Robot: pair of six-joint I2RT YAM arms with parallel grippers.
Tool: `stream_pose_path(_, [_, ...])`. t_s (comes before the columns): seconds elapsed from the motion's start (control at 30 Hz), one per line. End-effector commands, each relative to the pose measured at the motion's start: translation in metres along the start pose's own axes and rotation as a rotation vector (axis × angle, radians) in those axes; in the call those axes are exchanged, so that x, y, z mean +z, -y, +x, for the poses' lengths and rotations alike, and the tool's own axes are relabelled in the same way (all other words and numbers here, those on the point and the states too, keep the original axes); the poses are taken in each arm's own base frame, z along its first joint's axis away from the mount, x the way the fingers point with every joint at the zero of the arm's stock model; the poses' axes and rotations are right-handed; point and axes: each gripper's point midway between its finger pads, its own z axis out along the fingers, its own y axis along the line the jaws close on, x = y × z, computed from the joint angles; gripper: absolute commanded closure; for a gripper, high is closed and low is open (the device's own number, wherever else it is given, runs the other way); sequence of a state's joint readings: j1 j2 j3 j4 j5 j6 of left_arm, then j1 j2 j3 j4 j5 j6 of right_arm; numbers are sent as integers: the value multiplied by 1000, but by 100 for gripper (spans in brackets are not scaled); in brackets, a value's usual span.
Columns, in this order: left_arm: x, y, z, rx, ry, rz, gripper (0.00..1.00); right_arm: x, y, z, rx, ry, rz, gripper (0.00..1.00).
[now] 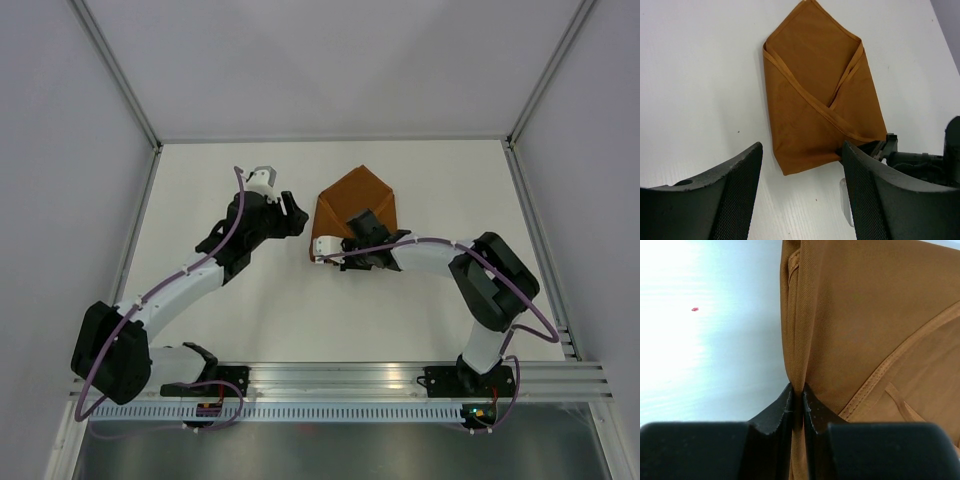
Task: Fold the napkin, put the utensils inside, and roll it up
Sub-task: Roll the napkin with the utensil
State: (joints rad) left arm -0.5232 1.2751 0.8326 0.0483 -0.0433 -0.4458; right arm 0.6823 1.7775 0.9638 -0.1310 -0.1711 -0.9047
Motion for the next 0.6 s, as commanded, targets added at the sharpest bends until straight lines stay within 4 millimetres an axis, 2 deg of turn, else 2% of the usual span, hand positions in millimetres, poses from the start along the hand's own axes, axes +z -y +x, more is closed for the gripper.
stream_pose_path(0.0, [-14,9,-31,51,138,46,30,3,-45,18,95,-46,-226,83])
stream_pose_path(0.03, [-16,6,-35,50,159,30,30,2,-49,24,124,-59,-258,83])
stream_pose_path(0.07, [-18,5,-37,55,175,28,30,1,-43,20,132,-47,-259,83])
stream_pose_path(0.13, [-23,5,-43,68,223,39,30,0,-48,23,168,-45,-316,84])
stream_pose_path(0.17, [-25,7,-46,79,239,46,30,0,-44,19,174,-33,-324,84])
stream_pose_path(0.2, [-29,9,-48,86,262,63,30,-1,-51,22,202,-35,-372,84])
stream_pose_path(0.23, [-30,10,-50,94,277,71,30,-2,-46,17,210,-21,-379,84])
stream_pose_path(0.27, [-31,10,-47,121,280,75,31,-3,-46,17,220,-18,-397,84])
stream_pose_path(0.3, [-37,16,-55,135,322,98,31,-4,-51,23,247,-35,-436,84])
stream_pose_path(0.33, [-40,18,-55,153,337,106,31,-4,-45,16,259,-5,-451,84])
stream_pose_path(0.4, [-44,20,-50,216,364,101,31,-5,-48,22,299,-15,-503,85])
stream_pose_path(0.43, [-52,25,-58,250,410,113,31,-6,-41,16,306,8,-508,85])
stream_pose_path(0.5, [-57,29,-55,291,435,115,31,-8,-43,21,342,3,-550,85])
stream_pose_path(0.53, [-66,33,-65,327,485,116,31,-8,-36,18,343,14,-548,85])
stream_pose_path(0.57, [-68,33,-61,342,496,115,30,-9,-37,16,352,26,-567,85])
